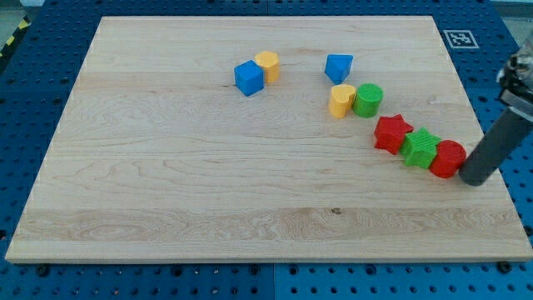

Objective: Separate the green star and red circle

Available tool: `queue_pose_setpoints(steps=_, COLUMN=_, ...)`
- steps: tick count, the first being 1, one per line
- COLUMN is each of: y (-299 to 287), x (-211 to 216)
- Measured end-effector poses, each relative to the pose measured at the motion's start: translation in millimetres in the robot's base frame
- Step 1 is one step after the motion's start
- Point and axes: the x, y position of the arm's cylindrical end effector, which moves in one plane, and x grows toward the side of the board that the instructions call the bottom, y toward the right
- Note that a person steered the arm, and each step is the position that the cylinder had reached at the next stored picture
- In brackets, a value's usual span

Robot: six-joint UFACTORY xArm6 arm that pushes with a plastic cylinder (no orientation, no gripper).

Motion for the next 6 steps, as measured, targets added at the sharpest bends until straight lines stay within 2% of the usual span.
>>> queue_pose_setpoints(steps=1, y=12, x=-6)
queue_pose_setpoints(steps=2, y=62, x=-41)
queue_pose_setpoints(steps=3, y=48, x=-92)
queue_pose_setpoints(steps=4, y=0, x=-77)
queue_pose_setpoints(steps=6, y=-45, x=-43)
